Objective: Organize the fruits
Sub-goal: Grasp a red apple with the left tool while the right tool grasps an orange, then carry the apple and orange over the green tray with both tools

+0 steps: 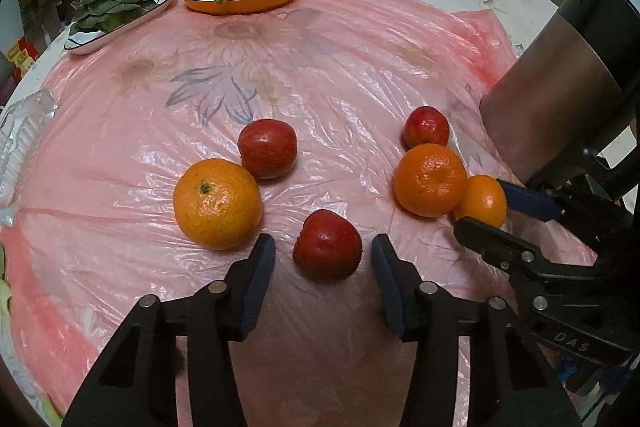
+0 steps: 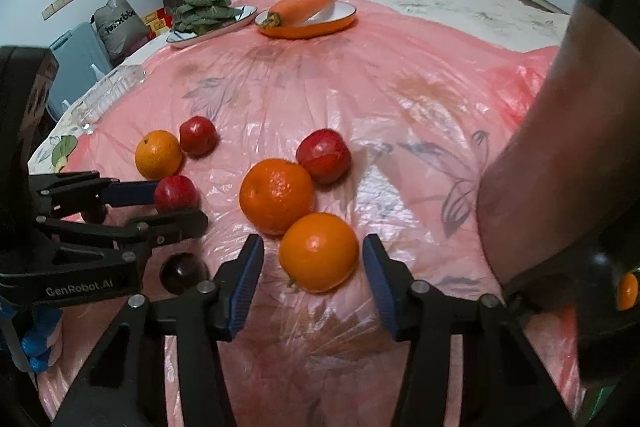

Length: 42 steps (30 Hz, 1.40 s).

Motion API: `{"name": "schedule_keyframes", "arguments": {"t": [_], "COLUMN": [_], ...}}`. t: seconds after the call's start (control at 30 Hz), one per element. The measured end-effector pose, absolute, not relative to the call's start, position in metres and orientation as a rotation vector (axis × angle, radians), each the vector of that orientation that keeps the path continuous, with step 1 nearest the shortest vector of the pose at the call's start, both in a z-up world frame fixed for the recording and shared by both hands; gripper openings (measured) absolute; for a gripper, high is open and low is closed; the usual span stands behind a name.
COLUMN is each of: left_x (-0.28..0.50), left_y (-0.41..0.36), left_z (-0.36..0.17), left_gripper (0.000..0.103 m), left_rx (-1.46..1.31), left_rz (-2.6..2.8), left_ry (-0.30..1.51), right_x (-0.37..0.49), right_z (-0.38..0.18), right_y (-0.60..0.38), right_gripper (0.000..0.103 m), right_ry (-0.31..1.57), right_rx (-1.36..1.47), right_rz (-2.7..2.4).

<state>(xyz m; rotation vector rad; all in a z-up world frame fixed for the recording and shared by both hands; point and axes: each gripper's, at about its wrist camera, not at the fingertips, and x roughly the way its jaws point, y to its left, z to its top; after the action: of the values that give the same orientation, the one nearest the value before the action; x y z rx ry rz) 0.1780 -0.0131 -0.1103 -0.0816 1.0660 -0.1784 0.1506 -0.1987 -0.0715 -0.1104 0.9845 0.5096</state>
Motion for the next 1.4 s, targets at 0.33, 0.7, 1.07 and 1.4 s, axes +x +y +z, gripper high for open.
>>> {"name": "schedule_keyframes", "arguments": {"t": [0.33, 0.7, 1.07, 1.4], "left_x": [0.173, 0.165, 0.146, 0.109], "left_y": [-0.011, -0.004, -0.009, -0.021], "left_z": [-0.113, -0.098, -0.077, -0.059], "left_gripper": [0.032, 0.028, 0.028, 0.028], "left_rx": [-0.045, -0.095, -0.122, -0.125], "left_rz": [-0.171, -0.189, -0.22, -0.252], "left_ry": [1.03, 0.974, 0.95, 0.945], "right_x": [0.152, 0.146, 0.129, 0.088], "right_z": [-0.078, -0.075, -0.054, -0.03], "right_y": [-0.197, -0.206, -0.22, -0.238], "right_gripper": [0.055, 0.055, 0.055, 0.055], "right_ry": [0.997, 0.967, 0.946, 0.938], "right_rx": [-0.118, -0.086, -0.088, -0.066], "right_rz": [0.51, 0.48, 0.434, 0.403]}}
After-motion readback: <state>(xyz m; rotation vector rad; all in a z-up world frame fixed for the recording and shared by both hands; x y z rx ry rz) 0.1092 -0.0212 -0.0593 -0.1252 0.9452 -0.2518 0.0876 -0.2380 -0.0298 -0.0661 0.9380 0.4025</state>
